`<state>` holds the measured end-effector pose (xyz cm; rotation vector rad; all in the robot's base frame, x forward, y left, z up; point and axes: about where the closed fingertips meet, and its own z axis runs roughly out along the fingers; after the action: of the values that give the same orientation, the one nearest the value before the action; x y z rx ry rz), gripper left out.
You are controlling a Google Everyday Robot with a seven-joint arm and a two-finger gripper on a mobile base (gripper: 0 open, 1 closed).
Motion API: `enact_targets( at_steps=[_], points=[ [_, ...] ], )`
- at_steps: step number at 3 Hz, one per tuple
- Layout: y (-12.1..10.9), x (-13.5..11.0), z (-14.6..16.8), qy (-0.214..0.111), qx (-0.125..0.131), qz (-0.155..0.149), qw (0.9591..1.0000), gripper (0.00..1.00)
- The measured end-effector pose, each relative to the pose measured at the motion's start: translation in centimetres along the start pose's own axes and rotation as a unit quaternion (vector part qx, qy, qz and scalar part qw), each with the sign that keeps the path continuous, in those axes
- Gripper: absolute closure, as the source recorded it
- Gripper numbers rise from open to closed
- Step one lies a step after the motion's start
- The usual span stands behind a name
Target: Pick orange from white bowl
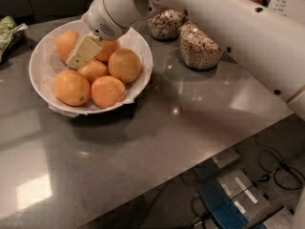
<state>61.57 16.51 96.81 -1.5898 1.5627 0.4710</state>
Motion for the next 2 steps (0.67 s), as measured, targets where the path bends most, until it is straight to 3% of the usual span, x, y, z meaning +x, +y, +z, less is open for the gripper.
enact_targets(
  at_steps=[2],
  points=[
    [-1.14, -0.11, 1.13, 0.000, 0.000, -0.003, 1.0000, 0.22]
  ],
)
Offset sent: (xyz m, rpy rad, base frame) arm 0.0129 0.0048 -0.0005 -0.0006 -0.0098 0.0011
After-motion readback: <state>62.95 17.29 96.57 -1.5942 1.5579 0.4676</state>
